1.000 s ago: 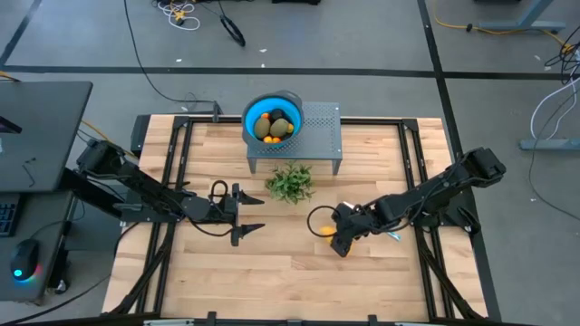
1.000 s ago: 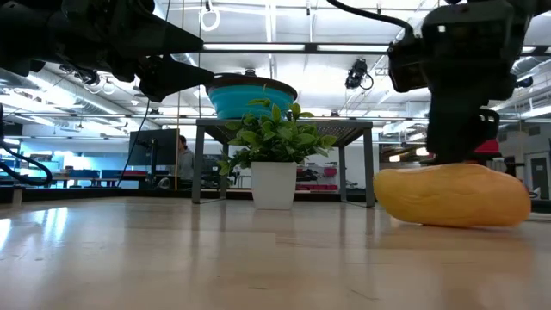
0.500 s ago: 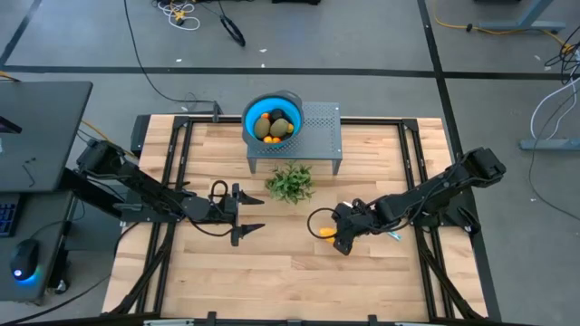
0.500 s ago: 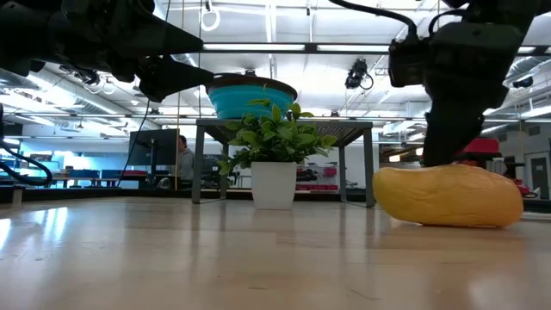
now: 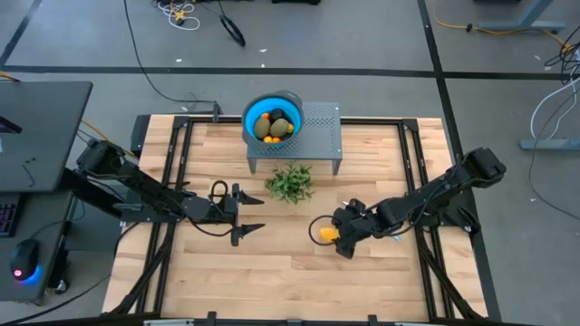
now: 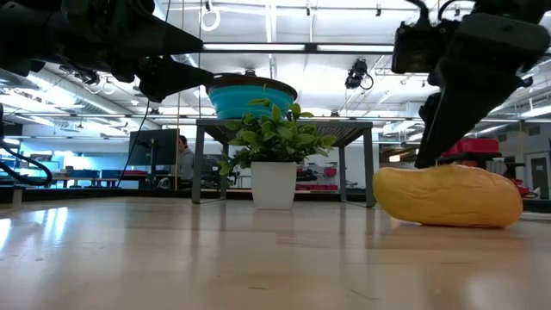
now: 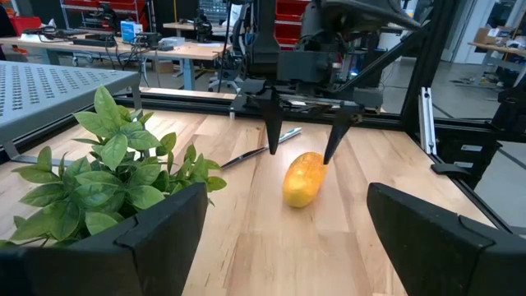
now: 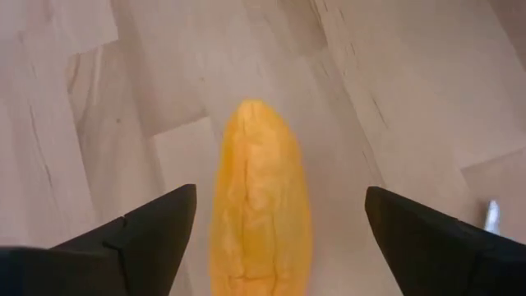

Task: Pick & Place Fruit
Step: Put the yellow mango into the blue strainer bowl on the shelf

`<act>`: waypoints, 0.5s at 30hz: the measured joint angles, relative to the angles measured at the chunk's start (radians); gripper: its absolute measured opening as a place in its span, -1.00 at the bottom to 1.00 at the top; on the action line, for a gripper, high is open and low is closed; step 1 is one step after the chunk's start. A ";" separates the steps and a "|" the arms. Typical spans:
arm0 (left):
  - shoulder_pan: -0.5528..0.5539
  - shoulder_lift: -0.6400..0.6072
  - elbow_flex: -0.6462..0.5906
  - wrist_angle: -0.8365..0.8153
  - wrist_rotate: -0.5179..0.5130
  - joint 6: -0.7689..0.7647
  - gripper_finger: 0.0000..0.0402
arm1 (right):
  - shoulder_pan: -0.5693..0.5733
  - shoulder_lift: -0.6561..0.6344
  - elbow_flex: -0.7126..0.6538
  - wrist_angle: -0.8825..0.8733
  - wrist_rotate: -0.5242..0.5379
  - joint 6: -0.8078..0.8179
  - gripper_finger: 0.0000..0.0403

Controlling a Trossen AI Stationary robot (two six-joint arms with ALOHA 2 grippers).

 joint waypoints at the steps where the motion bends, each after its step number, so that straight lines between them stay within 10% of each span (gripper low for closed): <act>1: 0.000 0.000 0.000 0.000 0.000 0.000 0.71 | 0.008 0.000 -0.002 0.003 0.019 -0.015 0.81; 15: 0.000 0.000 0.000 -0.001 0.000 0.000 0.71 | 0.040 0.000 -0.165 0.183 0.073 -0.050 0.82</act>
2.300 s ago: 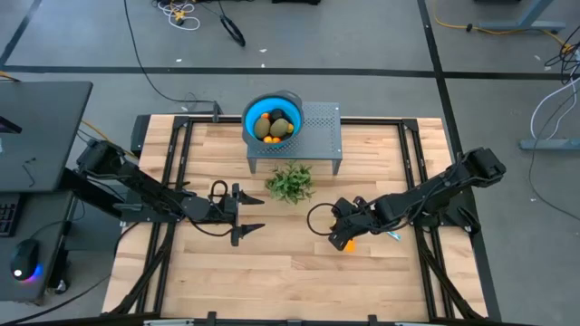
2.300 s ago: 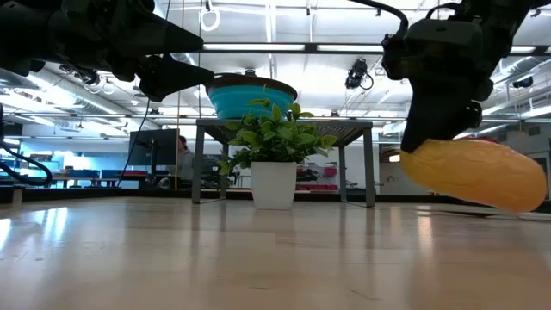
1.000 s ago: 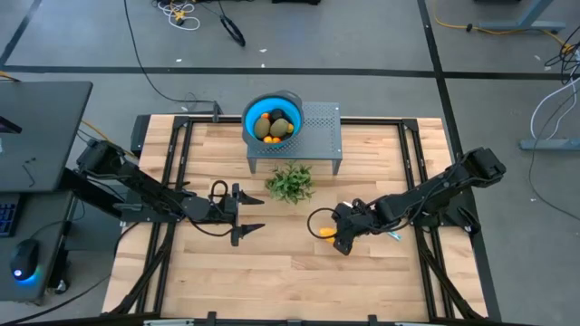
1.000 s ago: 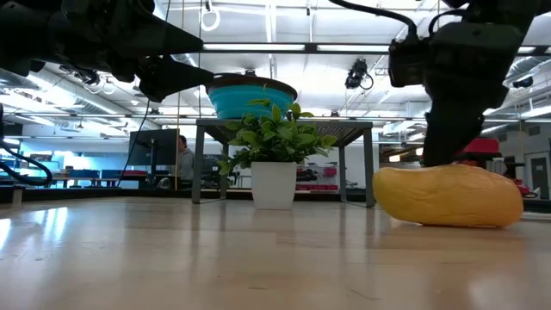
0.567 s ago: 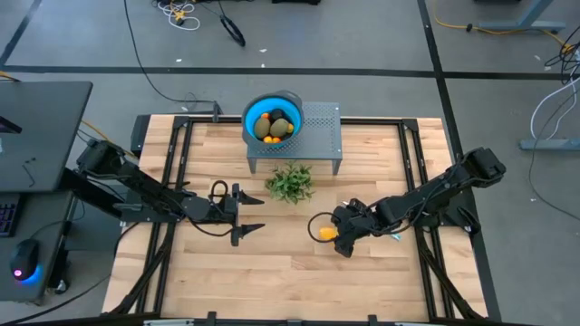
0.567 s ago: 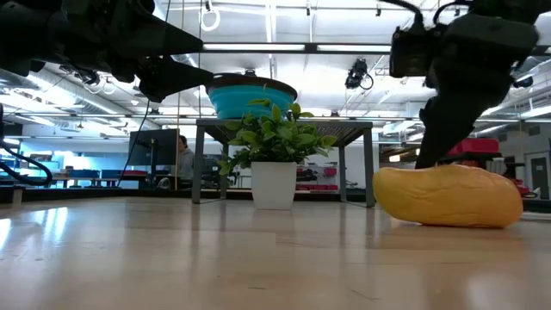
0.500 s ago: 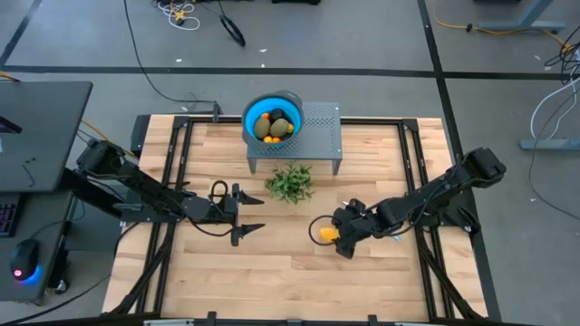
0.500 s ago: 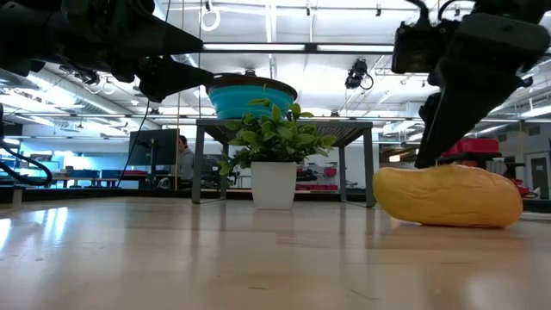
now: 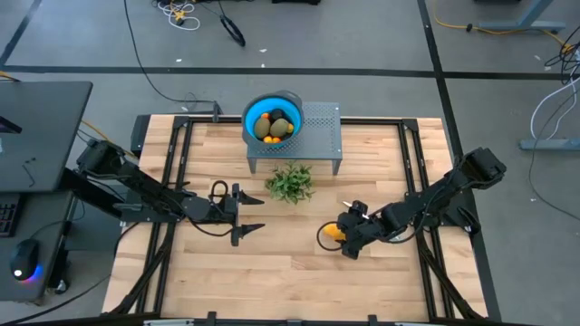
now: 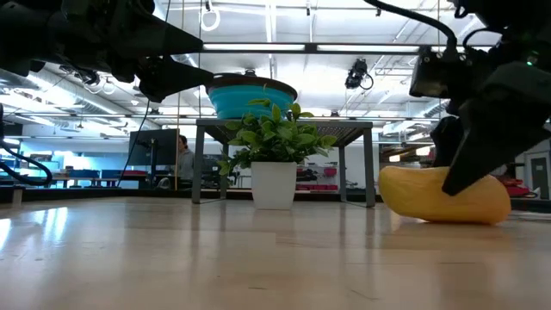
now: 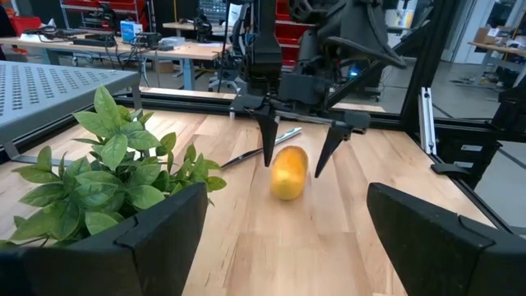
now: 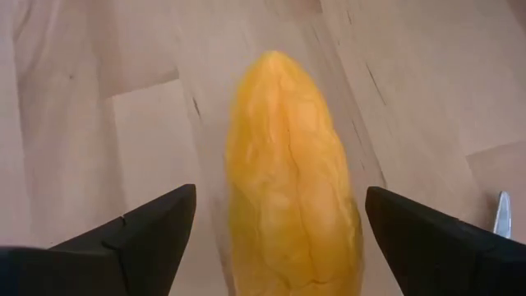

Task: Pick & Place Fruit
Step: Put the yellow mango into the blue strainer bowl on the shelf

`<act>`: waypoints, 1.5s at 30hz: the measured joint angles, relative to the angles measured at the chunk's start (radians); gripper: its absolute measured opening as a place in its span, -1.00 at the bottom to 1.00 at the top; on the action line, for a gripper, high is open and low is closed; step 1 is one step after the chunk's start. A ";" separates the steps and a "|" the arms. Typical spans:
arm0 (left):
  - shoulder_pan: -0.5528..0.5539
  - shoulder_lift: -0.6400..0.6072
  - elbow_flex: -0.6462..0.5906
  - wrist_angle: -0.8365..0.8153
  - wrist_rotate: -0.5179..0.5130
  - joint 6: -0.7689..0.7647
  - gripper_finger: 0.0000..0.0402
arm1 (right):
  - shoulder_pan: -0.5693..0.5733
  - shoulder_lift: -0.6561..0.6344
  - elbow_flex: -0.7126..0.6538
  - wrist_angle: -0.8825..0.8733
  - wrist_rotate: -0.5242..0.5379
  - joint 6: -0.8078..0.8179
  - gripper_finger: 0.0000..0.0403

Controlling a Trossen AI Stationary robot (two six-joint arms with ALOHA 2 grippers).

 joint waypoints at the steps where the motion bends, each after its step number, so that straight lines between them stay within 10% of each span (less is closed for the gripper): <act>1: 0.000 0.000 0.000 -0.003 0.000 0.000 0.71 | 0.000 0.000 -0.004 0.000 0.001 -0.001 0.82; 15: 0.000 0.000 0.000 -0.013 -0.008 -0.005 0.71 | 0.002 0.000 -0.020 -0.041 0.025 -0.010 0.75; 30: 0.000 0.000 0.000 -0.056 -0.015 -0.047 0.71 | 0.002 0.000 -0.020 0.007 0.022 -0.037 0.10; 40: -0.057 0.000 0.000 -0.128 -0.104 -0.160 0.71 | -0.012 0.000 -0.019 0.140 0.007 -0.122 0.20; 45: -0.097 0.000 0.000 -0.129 -0.192 -0.161 0.71 | -0.031 0.000 0.017 0.307 0.193 -0.228 0.21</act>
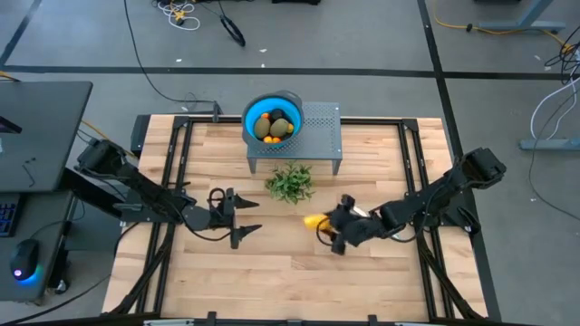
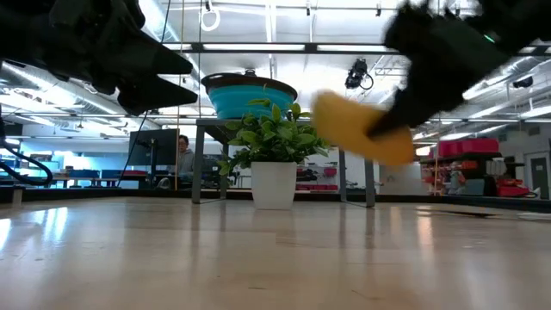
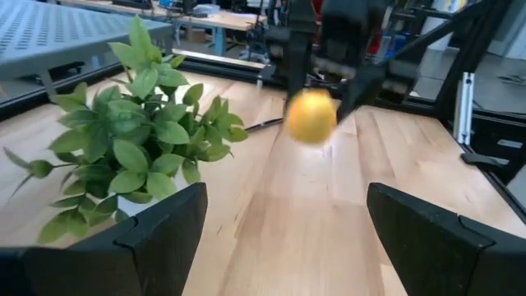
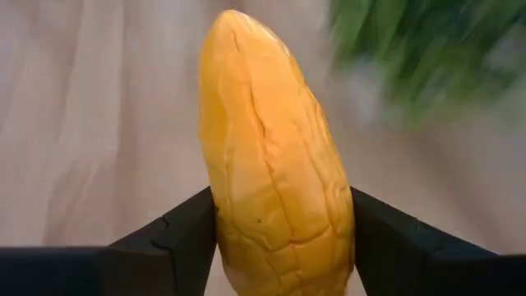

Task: Pick & Place Fruit
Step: Put the yellow mango into the blue strainer bowl on the shelf

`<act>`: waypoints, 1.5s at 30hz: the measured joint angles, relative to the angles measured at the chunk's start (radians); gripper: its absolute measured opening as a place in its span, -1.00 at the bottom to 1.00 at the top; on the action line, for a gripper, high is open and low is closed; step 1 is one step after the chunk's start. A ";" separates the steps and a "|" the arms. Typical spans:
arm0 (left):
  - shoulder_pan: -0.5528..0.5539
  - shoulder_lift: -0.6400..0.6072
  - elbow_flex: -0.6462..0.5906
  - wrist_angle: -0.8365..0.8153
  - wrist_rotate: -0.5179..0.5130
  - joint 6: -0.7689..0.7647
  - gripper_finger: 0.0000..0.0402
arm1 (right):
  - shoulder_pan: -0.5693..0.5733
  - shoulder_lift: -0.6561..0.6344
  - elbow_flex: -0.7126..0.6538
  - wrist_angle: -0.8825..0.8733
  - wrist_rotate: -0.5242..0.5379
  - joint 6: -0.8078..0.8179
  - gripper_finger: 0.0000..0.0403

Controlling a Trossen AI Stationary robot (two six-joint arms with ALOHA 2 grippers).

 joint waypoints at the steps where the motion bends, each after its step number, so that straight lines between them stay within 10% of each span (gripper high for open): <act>1: -0.005 0.000 0.000 -0.001 -0.010 -0.001 0.71 | -0.005 0.000 0.021 0.023 0.042 -0.038 0.21; 12: -0.043 0.000 0.000 -0.126 -0.093 -0.109 0.71 | -0.231 0.000 0.292 0.176 0.241 -0.524 0.21; 27: -0.058 0.000 0.000 -0.130 -0.231 0.032 0.71 | -0.598 0.021 0.335 0.543 -0.275 -0.592 0.22; 45: 0.032 0.000 0.000 -0.132 -0.250 0.250 0.71 | -0.691 0.286 0.603 0.556 -0.307 -0.738 0.22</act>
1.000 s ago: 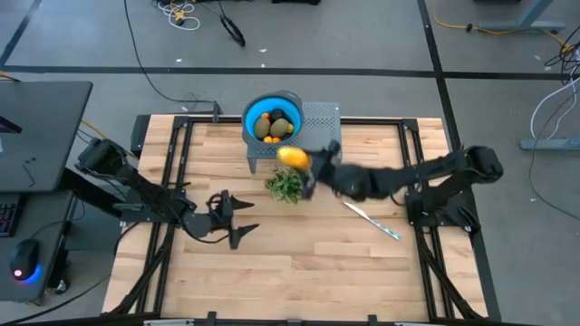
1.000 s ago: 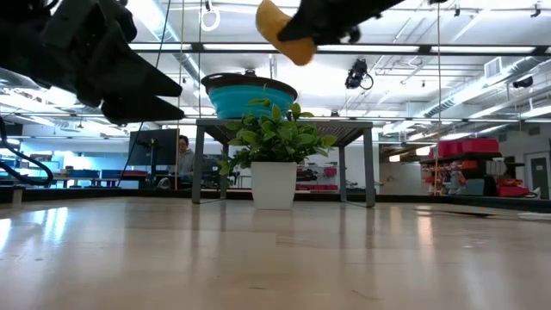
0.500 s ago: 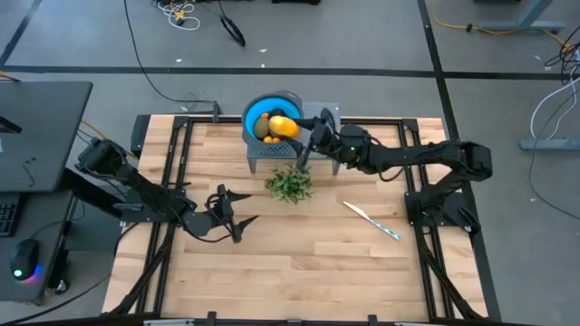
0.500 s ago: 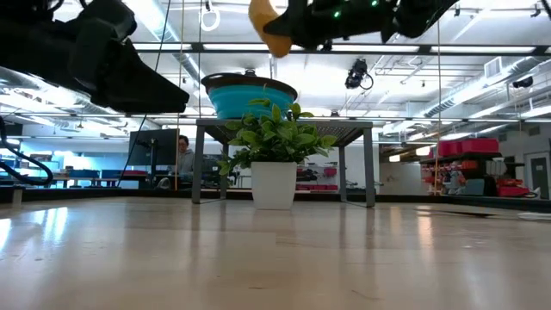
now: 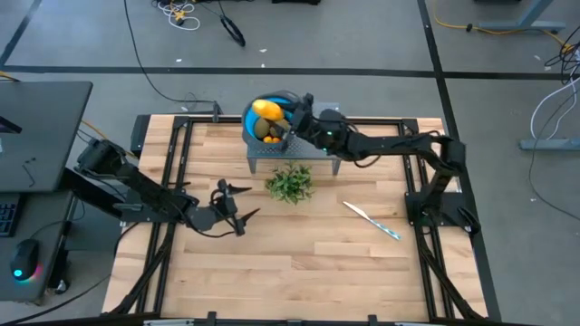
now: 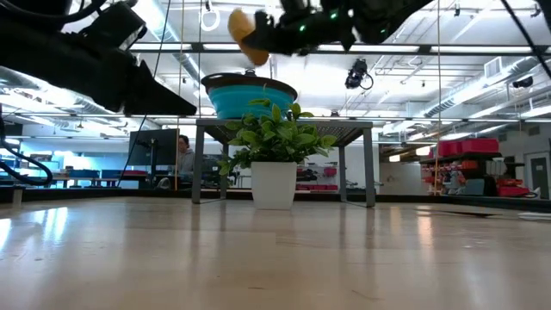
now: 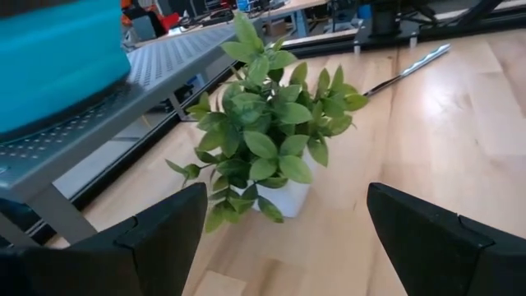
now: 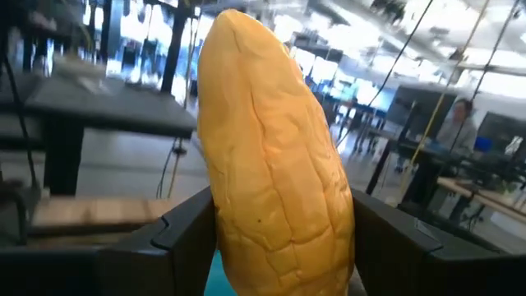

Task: Pick & Place Fruit
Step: Put the yellow mango into the blue strainer bowl on the shelf

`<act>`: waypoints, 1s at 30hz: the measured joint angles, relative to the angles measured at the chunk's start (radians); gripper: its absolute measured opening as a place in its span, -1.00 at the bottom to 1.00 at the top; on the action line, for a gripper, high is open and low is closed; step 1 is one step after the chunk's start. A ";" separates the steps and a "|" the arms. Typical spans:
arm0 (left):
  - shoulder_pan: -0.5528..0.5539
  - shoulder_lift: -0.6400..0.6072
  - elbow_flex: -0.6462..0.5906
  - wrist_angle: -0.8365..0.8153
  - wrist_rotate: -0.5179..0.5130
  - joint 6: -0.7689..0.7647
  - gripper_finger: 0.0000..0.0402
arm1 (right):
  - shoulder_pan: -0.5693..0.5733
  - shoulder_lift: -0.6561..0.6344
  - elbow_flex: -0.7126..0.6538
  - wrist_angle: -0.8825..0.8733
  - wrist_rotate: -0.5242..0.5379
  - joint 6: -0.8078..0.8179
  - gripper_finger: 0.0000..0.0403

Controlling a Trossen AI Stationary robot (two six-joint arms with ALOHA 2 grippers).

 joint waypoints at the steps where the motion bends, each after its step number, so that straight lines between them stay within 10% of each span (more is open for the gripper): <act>1: 0.004 0.000 0.000 0.000 0.000 0.002 0.71 | -0.005 0.022 0.019 -0.018 0.000 0.000 0.22; 30: 0.020 0.000 0.000 -0.038 0.028 -0.025 0.71 | -0.009 0.082 0.093 -0.159 0.210 -0.166 0.53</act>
